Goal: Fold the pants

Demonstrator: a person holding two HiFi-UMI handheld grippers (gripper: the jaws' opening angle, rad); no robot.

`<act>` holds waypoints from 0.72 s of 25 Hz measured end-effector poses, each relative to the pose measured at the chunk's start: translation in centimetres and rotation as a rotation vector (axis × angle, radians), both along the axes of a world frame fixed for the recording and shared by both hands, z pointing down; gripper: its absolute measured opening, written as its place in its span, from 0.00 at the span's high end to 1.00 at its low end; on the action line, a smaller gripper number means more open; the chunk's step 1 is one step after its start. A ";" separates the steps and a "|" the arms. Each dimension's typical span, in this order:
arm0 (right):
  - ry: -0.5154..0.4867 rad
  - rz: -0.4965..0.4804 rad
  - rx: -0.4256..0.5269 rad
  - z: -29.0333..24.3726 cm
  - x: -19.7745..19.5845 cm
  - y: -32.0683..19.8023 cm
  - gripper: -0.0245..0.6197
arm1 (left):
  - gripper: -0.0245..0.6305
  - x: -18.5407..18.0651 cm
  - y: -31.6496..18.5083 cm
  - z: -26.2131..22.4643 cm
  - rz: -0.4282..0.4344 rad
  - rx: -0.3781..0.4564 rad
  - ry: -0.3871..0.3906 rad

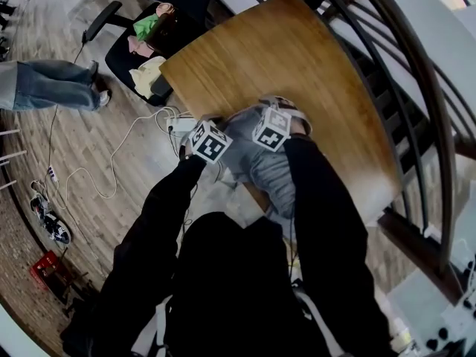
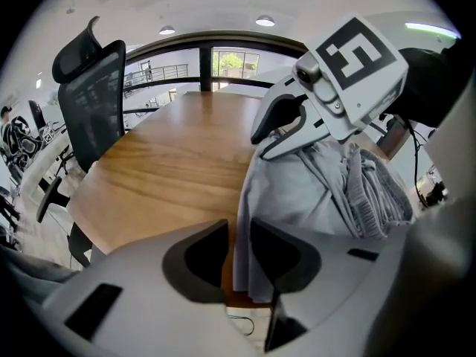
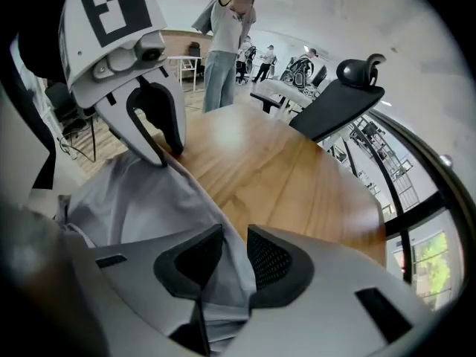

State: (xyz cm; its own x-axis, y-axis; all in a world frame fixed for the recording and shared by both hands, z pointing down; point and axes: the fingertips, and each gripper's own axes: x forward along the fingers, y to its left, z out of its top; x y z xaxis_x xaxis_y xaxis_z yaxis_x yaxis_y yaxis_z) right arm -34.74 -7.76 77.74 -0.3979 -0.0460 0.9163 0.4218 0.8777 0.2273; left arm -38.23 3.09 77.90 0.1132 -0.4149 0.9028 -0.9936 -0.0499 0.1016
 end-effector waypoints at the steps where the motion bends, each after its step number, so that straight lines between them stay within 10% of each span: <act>1: 0.000 0.009 -0.020 0.0 -0.1 0.1 0.81 | 0.82 0.2 0.0 0.0 0.001 -0.002 0.005; 18: -0.040 -0.034 0.020 -6.0 1.9 0.1 0.95 | 0.95 4.3 1.2 -7.2 0.005 0.100 0.100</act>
State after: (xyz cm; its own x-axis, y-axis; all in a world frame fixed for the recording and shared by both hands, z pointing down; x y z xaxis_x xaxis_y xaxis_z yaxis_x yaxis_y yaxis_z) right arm -32.89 -7.66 71.76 -0.4361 -0.0498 0.8985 0.4412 0.8584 0.2617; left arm -33.97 4.28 70.74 0.2027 -0.5018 0.8409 -0.9785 -0.0698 0.1942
